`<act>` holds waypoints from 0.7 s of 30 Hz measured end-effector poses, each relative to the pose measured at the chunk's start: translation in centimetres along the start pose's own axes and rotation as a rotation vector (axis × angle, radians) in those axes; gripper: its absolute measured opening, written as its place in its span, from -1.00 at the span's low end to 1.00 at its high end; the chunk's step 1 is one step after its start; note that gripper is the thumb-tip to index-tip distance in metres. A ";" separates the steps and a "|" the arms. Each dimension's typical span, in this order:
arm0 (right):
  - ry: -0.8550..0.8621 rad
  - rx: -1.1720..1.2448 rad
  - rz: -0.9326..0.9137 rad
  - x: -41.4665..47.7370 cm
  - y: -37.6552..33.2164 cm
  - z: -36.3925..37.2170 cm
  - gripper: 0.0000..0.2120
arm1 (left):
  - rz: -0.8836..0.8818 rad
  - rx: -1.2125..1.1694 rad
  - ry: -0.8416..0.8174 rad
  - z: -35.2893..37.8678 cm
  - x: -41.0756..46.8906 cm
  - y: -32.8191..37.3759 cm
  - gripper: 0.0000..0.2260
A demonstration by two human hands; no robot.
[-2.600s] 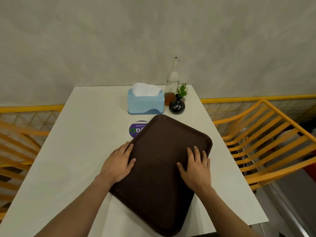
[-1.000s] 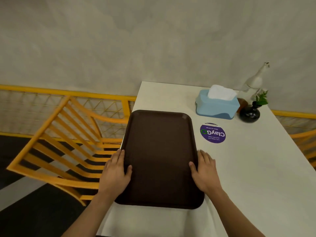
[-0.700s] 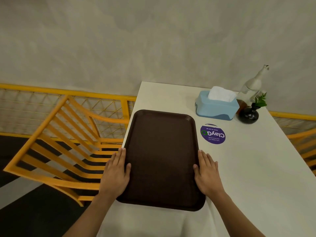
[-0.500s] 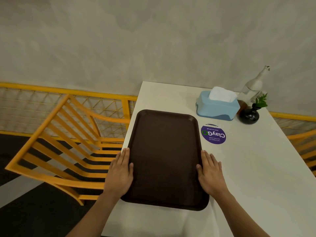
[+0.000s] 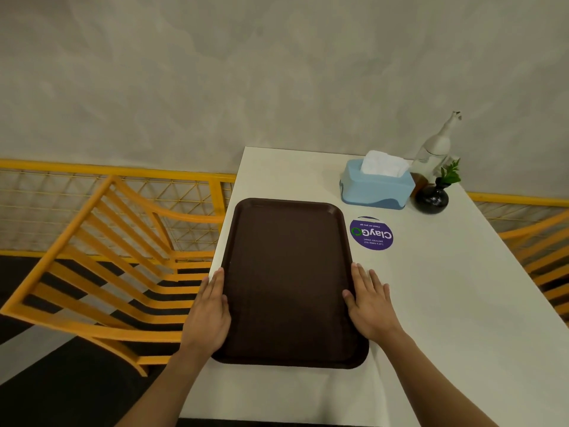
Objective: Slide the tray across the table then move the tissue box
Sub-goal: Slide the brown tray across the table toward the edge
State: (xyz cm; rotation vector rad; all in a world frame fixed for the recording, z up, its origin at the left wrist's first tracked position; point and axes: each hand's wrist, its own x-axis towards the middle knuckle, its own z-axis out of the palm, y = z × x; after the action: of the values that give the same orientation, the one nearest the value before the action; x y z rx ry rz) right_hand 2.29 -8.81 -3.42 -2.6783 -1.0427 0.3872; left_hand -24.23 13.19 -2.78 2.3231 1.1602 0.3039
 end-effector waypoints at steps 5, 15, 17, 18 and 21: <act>0.002 0.010 0.012 -0.3 0.1 0.3 -0.39 | 0.003 -0.003 -0.006 0.1 -0.2 -0.2 -0.49; 0.003 0.019 0.024 -0.6 -0.1 0.4 -0.39 | 0.001 -0.014 -0.018 0.2 -0.4 -0.7 -0.48; 0.013 0.024 0.024 -0.6 -0.1 0.4 -0.39 | -0.002 -0.019 -0.016 0.2 -0.4 -0.7 -0.48; 0.018 0.027 0.023 -0.6 -0.1 0.4 -0.39 | -0.002 -0.022 -0.016 0.2 -0.4 -0.7 -0.48; 0.031 0.034 0.024 -0.6 -0.1 0.5 -0.38 | -0.003 -0.030 -0.012 0.2 -0.3 -0.7 -0.48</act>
State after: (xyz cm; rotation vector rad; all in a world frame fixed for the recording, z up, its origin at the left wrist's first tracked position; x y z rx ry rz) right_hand 1.66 -9.08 -3.75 -2.6607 -0.9875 0.3631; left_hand -24.84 13.20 -3.34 2.2940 1.1460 0.3031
